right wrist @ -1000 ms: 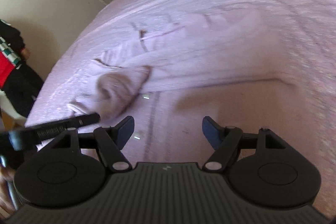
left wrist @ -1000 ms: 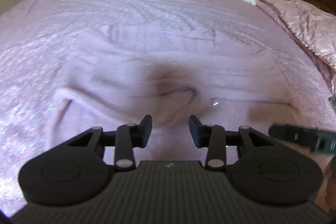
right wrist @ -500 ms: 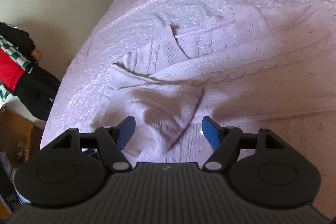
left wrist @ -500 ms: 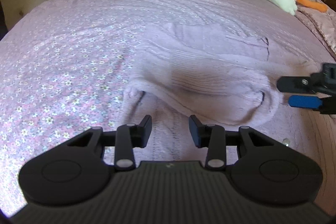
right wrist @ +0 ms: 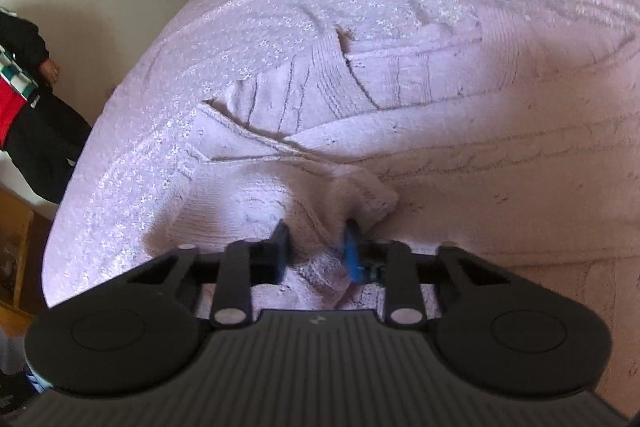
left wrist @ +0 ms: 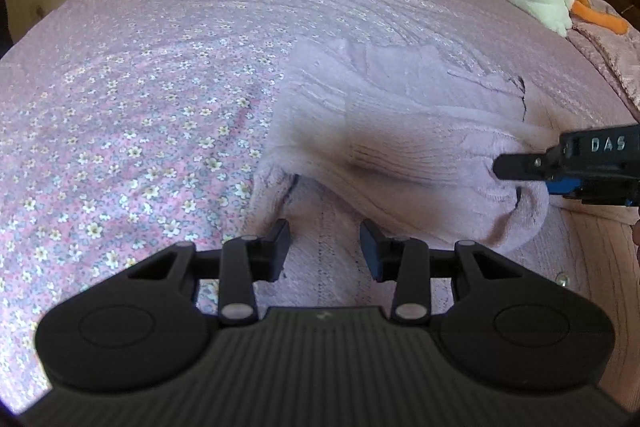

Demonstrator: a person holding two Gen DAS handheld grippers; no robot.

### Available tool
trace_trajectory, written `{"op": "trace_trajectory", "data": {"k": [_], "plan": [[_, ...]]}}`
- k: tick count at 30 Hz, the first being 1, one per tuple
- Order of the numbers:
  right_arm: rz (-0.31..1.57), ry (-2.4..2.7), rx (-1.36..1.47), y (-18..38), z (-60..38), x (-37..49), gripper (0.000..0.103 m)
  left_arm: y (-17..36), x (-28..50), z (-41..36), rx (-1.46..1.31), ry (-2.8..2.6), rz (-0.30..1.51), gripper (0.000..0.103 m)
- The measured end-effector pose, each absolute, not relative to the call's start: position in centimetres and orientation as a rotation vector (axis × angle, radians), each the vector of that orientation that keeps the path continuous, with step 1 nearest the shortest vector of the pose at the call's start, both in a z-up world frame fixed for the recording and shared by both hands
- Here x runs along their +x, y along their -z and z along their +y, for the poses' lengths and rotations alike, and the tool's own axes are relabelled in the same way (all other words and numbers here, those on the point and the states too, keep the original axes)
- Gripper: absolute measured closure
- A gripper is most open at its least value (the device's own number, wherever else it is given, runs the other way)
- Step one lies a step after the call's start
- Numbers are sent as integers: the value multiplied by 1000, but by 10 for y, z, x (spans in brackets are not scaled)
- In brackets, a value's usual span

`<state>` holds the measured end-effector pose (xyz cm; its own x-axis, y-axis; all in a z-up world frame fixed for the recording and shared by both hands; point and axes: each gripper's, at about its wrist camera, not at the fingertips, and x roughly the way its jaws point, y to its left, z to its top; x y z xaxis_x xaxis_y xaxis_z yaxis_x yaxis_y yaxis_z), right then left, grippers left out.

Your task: Fold small clothes

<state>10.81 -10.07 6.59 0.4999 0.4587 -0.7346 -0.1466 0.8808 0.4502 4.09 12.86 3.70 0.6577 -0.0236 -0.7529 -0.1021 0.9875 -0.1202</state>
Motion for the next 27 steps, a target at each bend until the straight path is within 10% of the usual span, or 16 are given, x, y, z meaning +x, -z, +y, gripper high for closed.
{"op": "trace_trajectory", "data": {"k": [13,22,27], "plan": [[615,-402,-144,-163,-61,99,80,-34,50,132,-140,-58,880,62],[821,-290,-159,-75,-96,117,77,-29,50,129,-113,-63,880,62],[837,-285,-95,-70,-115,106,59,-29,51,128,-94,-54,881,62]]}}
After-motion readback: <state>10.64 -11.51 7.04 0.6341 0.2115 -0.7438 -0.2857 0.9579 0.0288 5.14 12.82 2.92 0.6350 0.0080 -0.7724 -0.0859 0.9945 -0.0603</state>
